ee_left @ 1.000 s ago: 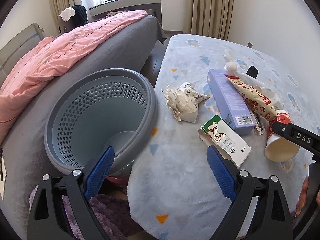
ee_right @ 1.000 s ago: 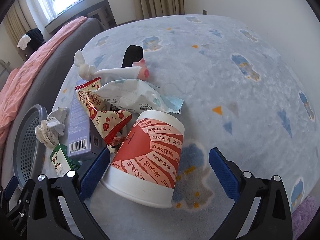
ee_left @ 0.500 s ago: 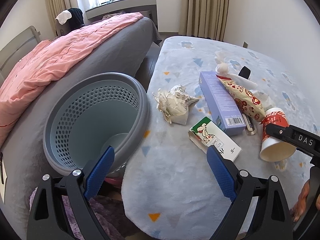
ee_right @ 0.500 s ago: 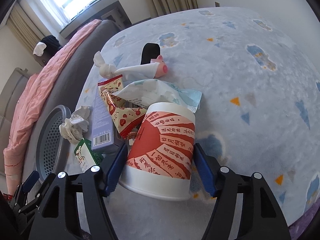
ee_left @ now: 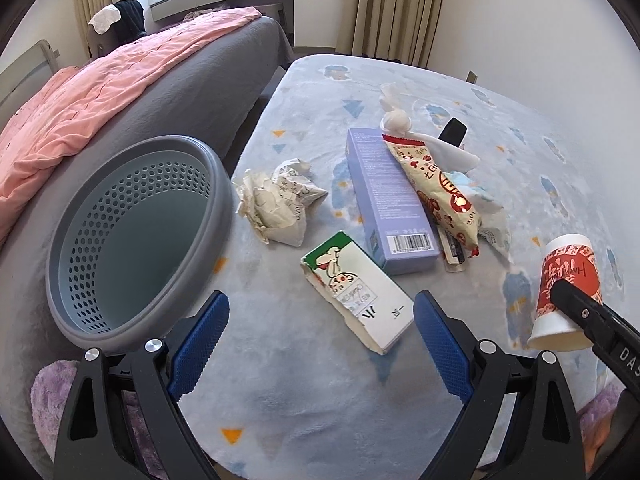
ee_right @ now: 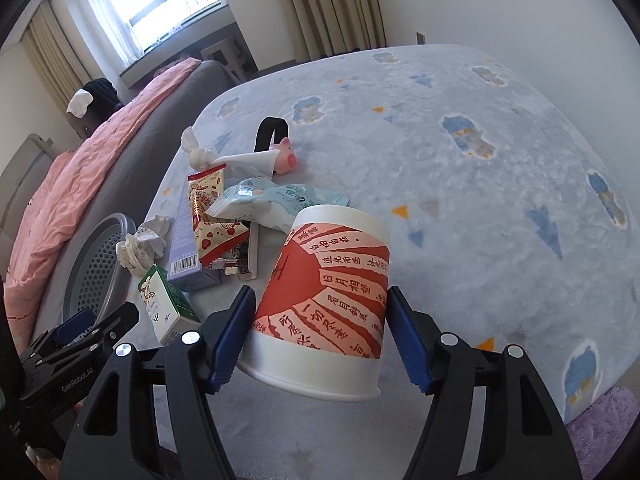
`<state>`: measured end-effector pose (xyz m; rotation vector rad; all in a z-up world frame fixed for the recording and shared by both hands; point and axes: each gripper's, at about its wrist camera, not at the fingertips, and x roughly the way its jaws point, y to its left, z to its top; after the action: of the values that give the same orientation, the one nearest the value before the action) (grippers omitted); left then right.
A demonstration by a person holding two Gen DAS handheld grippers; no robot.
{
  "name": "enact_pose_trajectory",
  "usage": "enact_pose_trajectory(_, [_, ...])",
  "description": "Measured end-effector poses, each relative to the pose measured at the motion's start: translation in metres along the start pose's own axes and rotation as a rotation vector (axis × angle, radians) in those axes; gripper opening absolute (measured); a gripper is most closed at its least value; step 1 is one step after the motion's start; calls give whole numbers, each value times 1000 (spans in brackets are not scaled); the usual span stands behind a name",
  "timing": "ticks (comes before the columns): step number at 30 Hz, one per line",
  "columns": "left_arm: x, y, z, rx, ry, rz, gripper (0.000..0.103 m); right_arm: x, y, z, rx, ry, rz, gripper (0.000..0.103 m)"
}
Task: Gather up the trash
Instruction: 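Lift the cup with the right tool while the left tool grasps the green-and-white milk carton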
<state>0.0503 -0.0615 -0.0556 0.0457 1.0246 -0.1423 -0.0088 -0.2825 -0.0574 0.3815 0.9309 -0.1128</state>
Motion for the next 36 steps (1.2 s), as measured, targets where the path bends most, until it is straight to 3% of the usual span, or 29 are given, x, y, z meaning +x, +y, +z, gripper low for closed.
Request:
enact_pose_trajectory(5, [16, -11, 1, -31, 39, -24, 89, -3, -9, -4, 14, -5, 14, 65])
enact_pose_trajectory(17, [47, -20, 0, -75, 90, 4, 88, 5, -20, -11, 37, 14, 51, 65])
enact_pose_trajectory(20, [46, -20, 0, -56, 83, 13, 71, 6, -18, -13, 34, 17, 57, 65])
enact_pose_trajectory(22, [47, -20, -1, -45, 98, -3, 43, 5, -18, -13, 33, 15, 60, 65])
enact_pose_trajectory(32, [21, -4, -12, -35, 49, -40, 39, 0, -9, -17, 21, 8, 48, 65])
enact_pose_trajectory(35, [7, 2, -16, -26, 19, -33, 36, -3, -3, -19, 10, 9, 37, 65])
enact_pose_trajectory(36, [2, 5, -17, -25, 9, -35, 30, -4, 0, -20, 5, 8, 33, 65])
